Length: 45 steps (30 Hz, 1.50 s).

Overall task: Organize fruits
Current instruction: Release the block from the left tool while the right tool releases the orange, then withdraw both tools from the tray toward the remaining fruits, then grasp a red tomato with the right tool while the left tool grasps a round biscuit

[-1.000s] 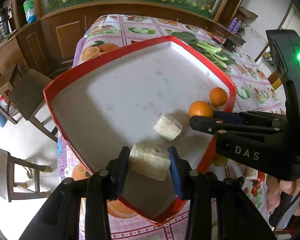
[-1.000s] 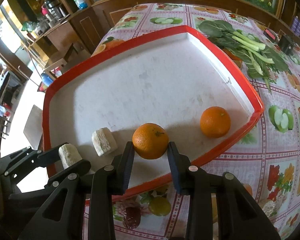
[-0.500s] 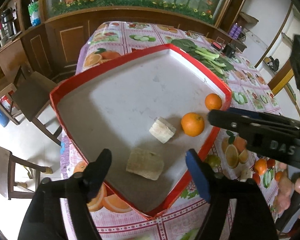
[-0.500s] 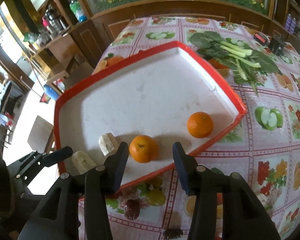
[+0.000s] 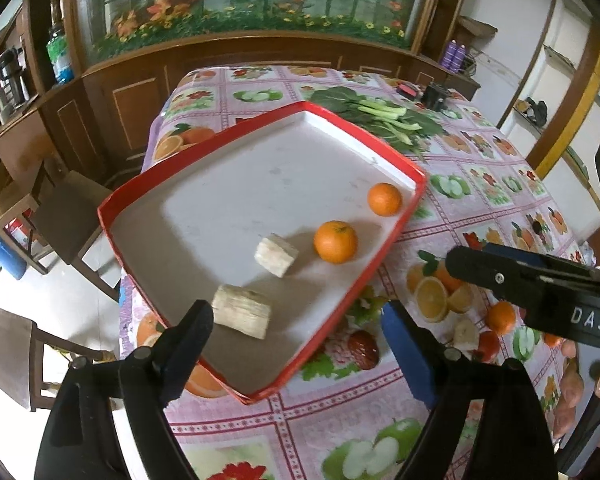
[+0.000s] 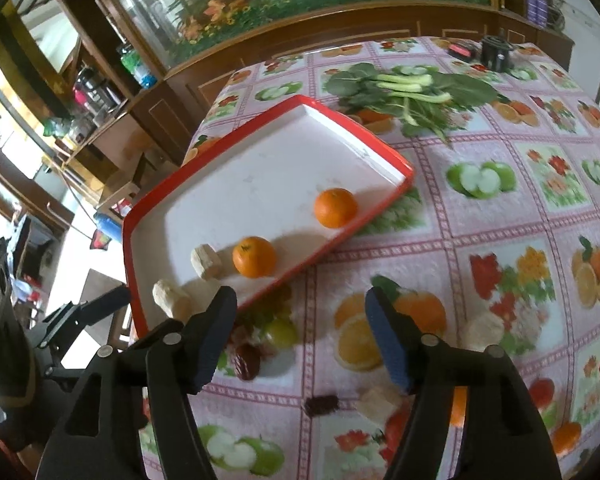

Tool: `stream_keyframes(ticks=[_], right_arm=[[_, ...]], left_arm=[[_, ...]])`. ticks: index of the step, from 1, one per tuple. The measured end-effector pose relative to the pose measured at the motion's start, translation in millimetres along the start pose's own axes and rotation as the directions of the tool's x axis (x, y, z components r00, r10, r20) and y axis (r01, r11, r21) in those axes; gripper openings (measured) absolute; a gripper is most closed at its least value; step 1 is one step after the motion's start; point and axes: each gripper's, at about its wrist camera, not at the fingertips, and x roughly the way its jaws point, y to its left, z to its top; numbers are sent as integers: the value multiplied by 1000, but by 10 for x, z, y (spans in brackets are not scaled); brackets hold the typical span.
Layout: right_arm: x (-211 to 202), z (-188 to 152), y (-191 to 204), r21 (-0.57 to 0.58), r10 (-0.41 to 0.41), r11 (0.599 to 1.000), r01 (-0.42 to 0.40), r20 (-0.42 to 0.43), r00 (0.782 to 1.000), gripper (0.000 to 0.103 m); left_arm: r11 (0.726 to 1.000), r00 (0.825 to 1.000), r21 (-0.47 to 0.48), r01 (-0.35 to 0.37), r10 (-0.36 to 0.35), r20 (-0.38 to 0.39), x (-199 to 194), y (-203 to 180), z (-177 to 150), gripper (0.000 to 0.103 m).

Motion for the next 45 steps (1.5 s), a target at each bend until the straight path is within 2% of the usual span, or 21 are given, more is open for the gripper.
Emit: stream_keyframes(ticks=[6, 13, 17, 26, 31, 34, 38, 42, 45], right_arm=[[-174, -163, -203, 42, 0, 999, 0, 9, 1000, 75], [-425, -381, -448, 43, -15, 999, 14, 13, 1000, 76], [-496, -522, -598, 43, -52, 998, 51, 5, 999, 76], [-613, -733, -897, 117, -82, 990, 81, 8, 997, 76], [-716, -796, -1068, 148, -103, 984, 100, 12, 995, 76], [-789, -842, -1191, 166, -117, 980, 114, 5, 993, 76], [-882, -916, -1357, 184, -140, 973, 138, -4, 990, 76], [-924, -1000, -1478, 185, -166, 968, 168, -27, 986, 76], [-954, -1037, -1560, 195, -158, 967, 162, -38, 987, 75]], left_arm=[[1000, 1000, 20, 1, -1, 0, -42, -99, -29, 90], [1000, 1000, 17, 18, -18, -2, -81, -150, -93, 90], [999, 1000, 26, 25, -25, -10, -92, -183, -150, 90], [999, 999, 20, 36, -35, -39, -139, -183, -346, 90], [996, 995, 41, 77, -74, -70, -227, -323, -552, 90], [988, 990, 104, 116, -106, -95, -275, -535, -687, 90], [942, 973, 263, 210, -174, -155, -309, -942, -857, 90], [865, 928, 357, 353, -274, -252, -311, -1300, -990, 90], [805, 895, 410, 428, -317, -313, -326, -1508, -1086, 90]])
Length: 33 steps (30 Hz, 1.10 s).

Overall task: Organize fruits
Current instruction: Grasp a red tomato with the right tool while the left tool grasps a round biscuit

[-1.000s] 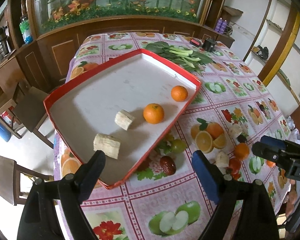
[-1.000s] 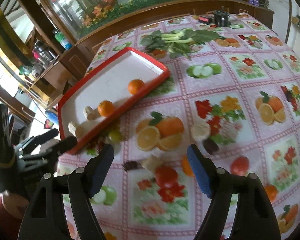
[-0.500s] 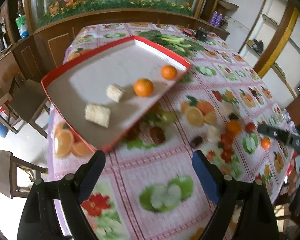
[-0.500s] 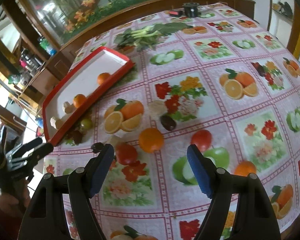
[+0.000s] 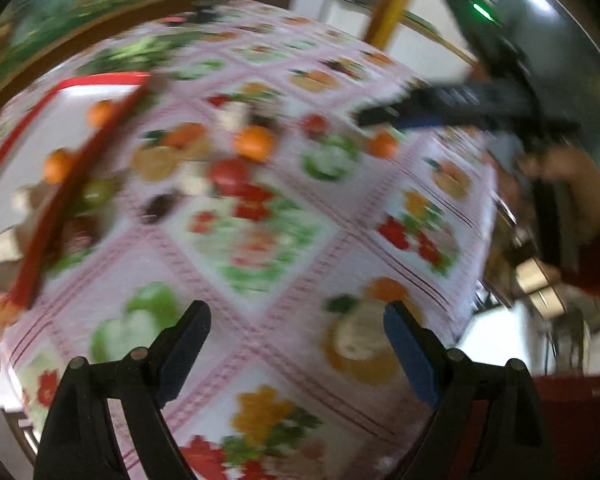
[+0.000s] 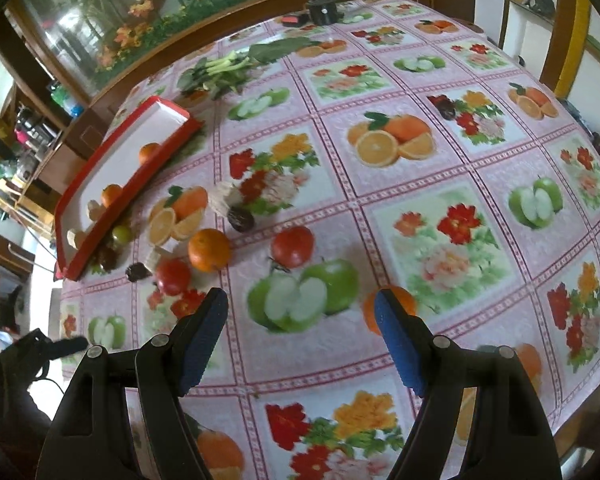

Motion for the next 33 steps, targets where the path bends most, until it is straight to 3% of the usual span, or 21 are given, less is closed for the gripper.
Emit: stream_keyframes(ticks=[5, 9, 11, 13, 14, 23, 29, 33], right_arm=[[13, 60, -78, 19, 17, 1000, -17, -7, 1000, 68], [92, 130, -30, 32, 42, 999, -42, -8, 999, 63], [127, 148, 11, 28, 54, 998, -53, -7, 999, 62], [167, 156, 43, 17, 50, 999, -50, -11, 999, 61], [194, 160, 55, 13, 47, 999, -47, -14, 999, 61], [530, 257, 155, -2, -3, 1000, 3, -44, 999, 49], [681, 295, 221, -44, -104, 994, 102, -31, 994, 29], [673, 277, 192, -51, -86, 995, 85, -36, 996, 29]], left_arm=[[994, 996, 73, 82, -78, -50, 127, -244, -17, 87], [987, 987, 92, 132, -122, -100, 233, -341, -53, 71], [988, 986, 98, 124, -112, -120, 294, -362, -89, 61], [990, 987, 98, 103, -90, -133, 372, -365, -105, 42], [992, 988, 93, 88, -74, -136, 407, -356, -111, 39], [998, 998, -55, -26, 23, -53, 301, 85, -81, 39], [979, 996, -187, -85, 81, -27, 187, 588, -66, 39], [960, 995, -262, -99, 98, -14, 156, 779, -61, 39]])
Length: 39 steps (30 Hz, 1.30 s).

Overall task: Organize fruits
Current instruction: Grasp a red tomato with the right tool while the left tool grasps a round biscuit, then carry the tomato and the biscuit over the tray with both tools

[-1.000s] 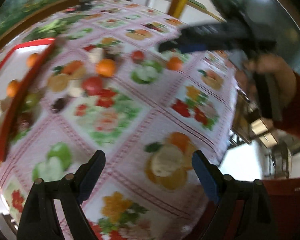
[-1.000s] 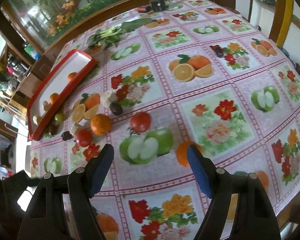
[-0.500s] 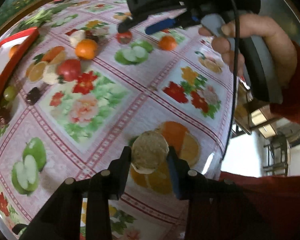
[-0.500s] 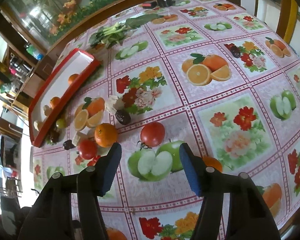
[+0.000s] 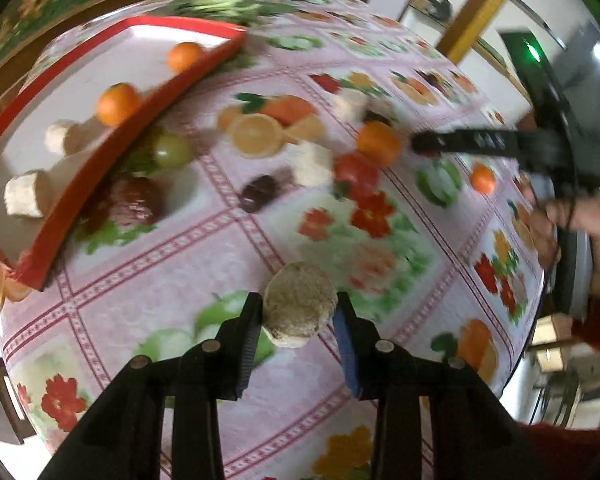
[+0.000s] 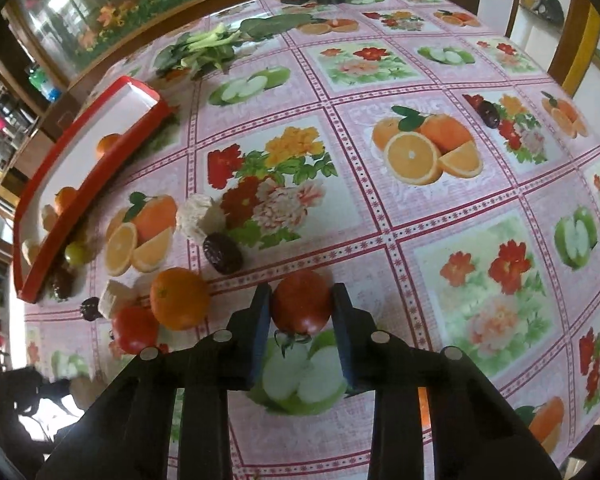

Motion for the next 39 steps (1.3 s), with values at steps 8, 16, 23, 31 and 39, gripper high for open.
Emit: stream_keyframes(ticks=[8, 16, 23, 31, 39], right_arm=[[14, 18, 11, 4, 8, 1000, -8, -4, 1000, 30], [30, 26, 45, -26, -10, 1000, 10, -7, 1000, 29], [-54, 42, 48, -7, -2, 1000, 3, 28, 1000, 29], [-227, 154, 172, -18, 35, 999, -34, 71, 997, 29], [-307, 246, 337, -48, 65, 997, -61, 89, 994, 29]], left_arm=[[998, 1000, -53, -16, 17, 17, 55, 124, 117, 39], [997, 1000, -77, -13, 14, 19, 86, 116, 184, 39], [997, 999, -74, -14, 17, 39, 33, 96, 232, 39], [997, 997, -71, -40, 45, 66, -83, 83, 324, 39], [995, 991, -60, -84, 90, 96, -223, 97, 427, 39]])
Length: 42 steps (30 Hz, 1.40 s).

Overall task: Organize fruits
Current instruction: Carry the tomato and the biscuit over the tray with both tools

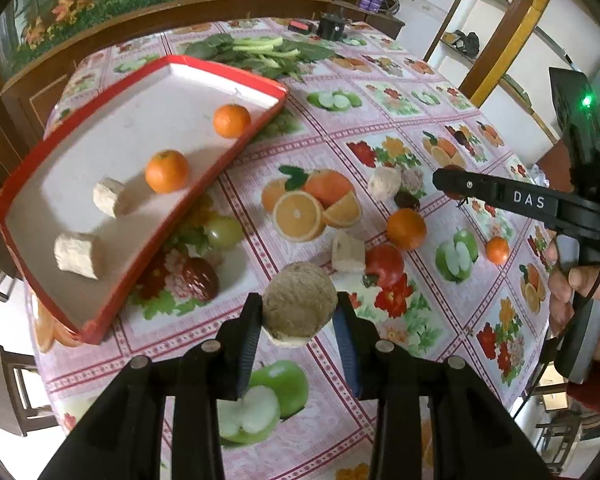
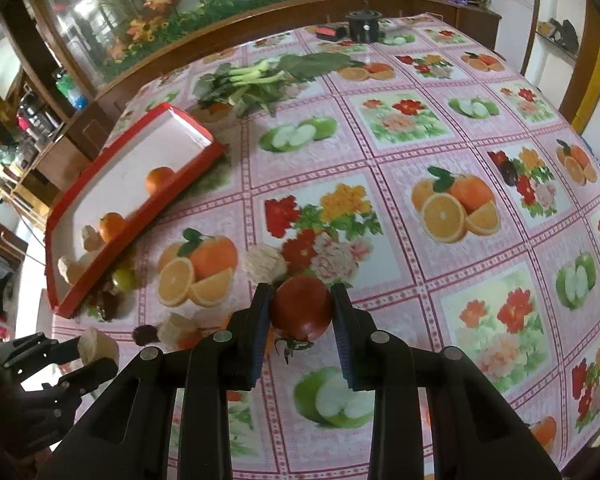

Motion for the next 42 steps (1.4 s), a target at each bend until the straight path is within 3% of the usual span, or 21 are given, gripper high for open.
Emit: stream_keyframes(ticks=[7, 24, 35, 42], right_arm=[[-25, 84, 140, -22, 21, 1000, -21, 9, 1000, 29], [-17, 468, 654, -85, 146, 986, -142, 41, 988, 29], [95, 623, 1152, -161, 220, 963, -214, 15, 975, 29], [162, 764, 1349, -140, 281, 950, -280, -8, 960, 28]], left_arm=[[1000, 999, -6, -20, 21, 41, -132, 80, 107, 39], [984, 988, -167, -62, 84, 127, -427, 676, 453, 39], [969, 986, -234, -76, 108, 130, -469, 967, 529, 39], [960, 983, -268, -84, 123, 135, -499, 1195, 543, 39]])
